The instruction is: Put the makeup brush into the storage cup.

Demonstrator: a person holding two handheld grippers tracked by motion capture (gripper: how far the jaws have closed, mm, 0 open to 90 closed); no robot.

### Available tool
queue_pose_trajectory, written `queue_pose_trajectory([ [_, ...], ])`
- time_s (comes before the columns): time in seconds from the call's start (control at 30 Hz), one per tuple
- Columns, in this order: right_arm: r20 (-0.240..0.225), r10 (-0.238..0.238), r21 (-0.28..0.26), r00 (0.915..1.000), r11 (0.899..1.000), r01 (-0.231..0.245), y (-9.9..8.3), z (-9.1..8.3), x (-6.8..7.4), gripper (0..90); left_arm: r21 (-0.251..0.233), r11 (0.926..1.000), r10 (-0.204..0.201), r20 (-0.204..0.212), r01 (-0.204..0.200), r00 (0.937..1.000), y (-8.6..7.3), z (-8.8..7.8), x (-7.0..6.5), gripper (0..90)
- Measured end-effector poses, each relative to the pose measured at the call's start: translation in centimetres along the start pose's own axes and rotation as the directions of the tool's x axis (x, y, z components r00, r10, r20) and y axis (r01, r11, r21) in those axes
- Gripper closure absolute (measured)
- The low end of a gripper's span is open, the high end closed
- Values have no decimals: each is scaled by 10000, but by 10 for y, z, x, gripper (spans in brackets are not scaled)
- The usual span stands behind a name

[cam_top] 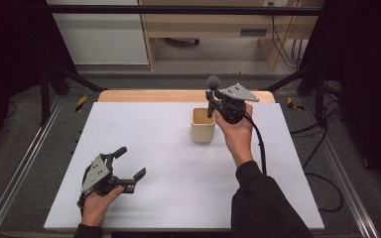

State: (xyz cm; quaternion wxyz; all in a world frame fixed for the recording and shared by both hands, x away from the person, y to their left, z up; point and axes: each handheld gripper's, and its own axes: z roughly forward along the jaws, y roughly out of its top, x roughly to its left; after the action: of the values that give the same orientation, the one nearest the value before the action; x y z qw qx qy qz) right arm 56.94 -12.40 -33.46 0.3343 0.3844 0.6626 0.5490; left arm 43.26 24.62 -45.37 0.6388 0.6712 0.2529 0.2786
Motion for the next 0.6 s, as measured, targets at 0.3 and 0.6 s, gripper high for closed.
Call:
queue_pose_trajectory([
  [0.3,38,53,22,10000,10000,-53,-2,2,1,707,-7,10000,29,9,-29,10000,1,0,0,17],
  [0.6,36,-9,62,10000,10000,9,-4,4,1,707,-21,10000,36,0,-36,10000,1,0,0,17],
])
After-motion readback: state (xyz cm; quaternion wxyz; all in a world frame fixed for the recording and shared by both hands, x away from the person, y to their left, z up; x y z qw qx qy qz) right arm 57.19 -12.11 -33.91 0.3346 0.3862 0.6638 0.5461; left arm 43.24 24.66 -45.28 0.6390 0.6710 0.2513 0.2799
